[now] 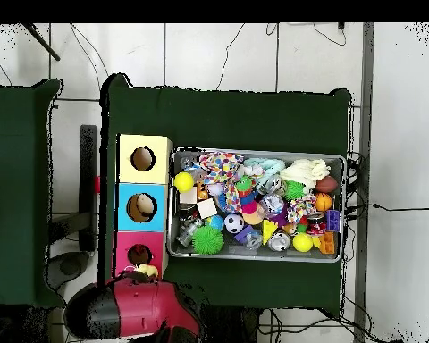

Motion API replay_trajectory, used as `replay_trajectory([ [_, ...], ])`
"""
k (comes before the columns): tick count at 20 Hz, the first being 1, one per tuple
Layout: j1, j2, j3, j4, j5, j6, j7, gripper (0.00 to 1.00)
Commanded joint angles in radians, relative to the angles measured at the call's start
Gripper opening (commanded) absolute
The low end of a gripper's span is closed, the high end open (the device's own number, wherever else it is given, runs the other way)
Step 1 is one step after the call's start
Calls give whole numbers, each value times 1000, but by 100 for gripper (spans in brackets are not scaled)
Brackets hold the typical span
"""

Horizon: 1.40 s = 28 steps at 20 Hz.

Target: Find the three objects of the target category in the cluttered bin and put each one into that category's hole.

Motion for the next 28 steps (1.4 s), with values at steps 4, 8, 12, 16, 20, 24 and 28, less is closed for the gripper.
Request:
replay_trajectory([
  [4,23,66,44,-192,79,109,201,0],
  [8,26,86,43,-183,86,68,199,0],
  [12,41,105,23,-188,89,50,206,0],
  [16,38,106,25,-185,90,54,196,100],
  [20,51,118,6,-203,87,49,204,100],
  [24,67,123,-14,-221,79,64,206,100],
  [28,30,117,16,-194,100,36,187,100],
])
